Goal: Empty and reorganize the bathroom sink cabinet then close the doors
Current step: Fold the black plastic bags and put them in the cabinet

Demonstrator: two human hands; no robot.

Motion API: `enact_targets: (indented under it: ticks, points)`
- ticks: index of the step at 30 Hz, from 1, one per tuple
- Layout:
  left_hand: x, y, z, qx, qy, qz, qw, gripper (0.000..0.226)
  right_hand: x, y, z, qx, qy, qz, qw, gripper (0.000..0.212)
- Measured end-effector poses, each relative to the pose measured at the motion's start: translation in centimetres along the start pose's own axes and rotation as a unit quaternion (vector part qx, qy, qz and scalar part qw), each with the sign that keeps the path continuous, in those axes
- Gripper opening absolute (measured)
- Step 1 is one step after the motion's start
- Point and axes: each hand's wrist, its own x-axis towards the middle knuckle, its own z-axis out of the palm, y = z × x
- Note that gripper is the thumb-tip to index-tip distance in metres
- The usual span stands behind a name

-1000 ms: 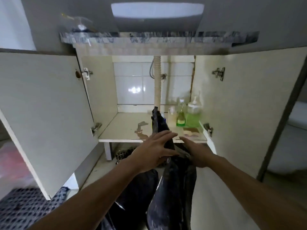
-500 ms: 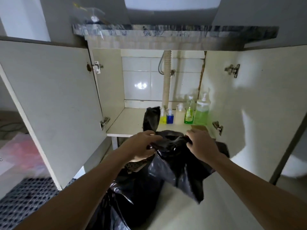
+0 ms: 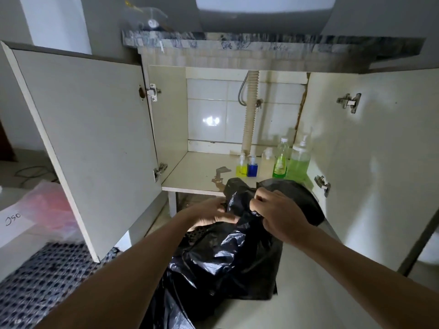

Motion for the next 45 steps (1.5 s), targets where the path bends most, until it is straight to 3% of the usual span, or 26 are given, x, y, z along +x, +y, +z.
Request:
enact_targets:
  ticks: [4, 9, 11, 13, 15, 18, 21, 24, 26, 28, 31, 37, 41, 45]
  points:
    - [0.5, -0.7, 0.0, -0.094, -0.055, -0.039, 0.993, 0.038, -0.2, -0.4, 0.2, 0.007, -0.030, -0.028, 0.999, 0.031]
    - [0.7, -0.3, -1.0, -0.128, -0.014, 0.002, 0.992, 0.023, -0.8, 0.1, -0.1, 0.001, -0.095, -0.013, 0.995, 0.027]
    - [0.7, -0.1, -1.3, -0.087, 0.036, 0.040, 0.995, 0.020, -0.7, 0.5, -0.2, 0.052, -0.193, 0.017, 0.980, 0.025]
    - [0.9, 0.0, -1.4, 0.009, 0.080, 0.081, 0.993, 0.026, -0.5, 0.7, -0.6, 0.138, -0.304, 0.036, 0.942, 0.025]
    - [1.0, 0.5, -1.3, 0.113, 0.096, 0.108, 0.983, 0.032, -0.5, 1.1, -1.0, 0.254, -0.348, 0.075, 0.899, 0.028]
    - [0.7, 1.9, -0.7, 0.306, 0.099, 0.168, 0.932, 0.028, -0.1, 2.4, -1.1, 0.346, -0.250, 0.176, 0.887, 0.026]
    - [0.1, 3.8, 0.2, 0.420, 0.090, 0.227, 0.874, 0.023, 0.5, 3.4, -1.1, 0.339, -0.128, 0.260, 0.895, 0.062]
    - [-0.4, 5.1, 1.3, 0.467, 0.100, 0.300, 0.826, 0.017, 0.4, 3.0, -0.7, 0.366, -0.168, 0.241, 0.883, 0.077]
    - [-0.7, 5.6, 1.7, 0.482, 0.100, 0.330, 0.805, 0.018, 0.4, 2.6, -0.1, 0.347, -0.212, 0.190, 0.894, 0.059]
    - [-0.8, 5.8, 1.8, 0.493, 0.092, 0.319, 0.804, 0.019, 0.3, 2.4, 0.1, 0.257, -0.262, 0.145, 0.919, 0.046]
    - [-0.9, 5.6, 1.5, 0.504, 0.085, 0.299, 0.806, 0.019, 0.0, 2.9, 0.0, 0.175, -0.313, 0.124, 0.925, 0.055]
    - [-0.6, 4.8, 0.6, 0.493, 0.102, 0.276, 0.819, 0.025, -0.1, 3.1, -1.0, 0.225, -0.319, 0.160, 0.907, 0.051]
    - [-0.7, 4.9, 0.4, 0.490, 0.098, 0.248, 0.830, 0.035, -0.3, 3.4, -1.0, 0.237, -0.353, 0.190, 0.885, 0.062]
    - [-0.5, 4.7, 0.3, 0.491, 0.109, 0.231, 0.833, 0.040, -0.4, 3.5, -1.8, 0.251, -0.388, 0.198, 0.864, 0.051]
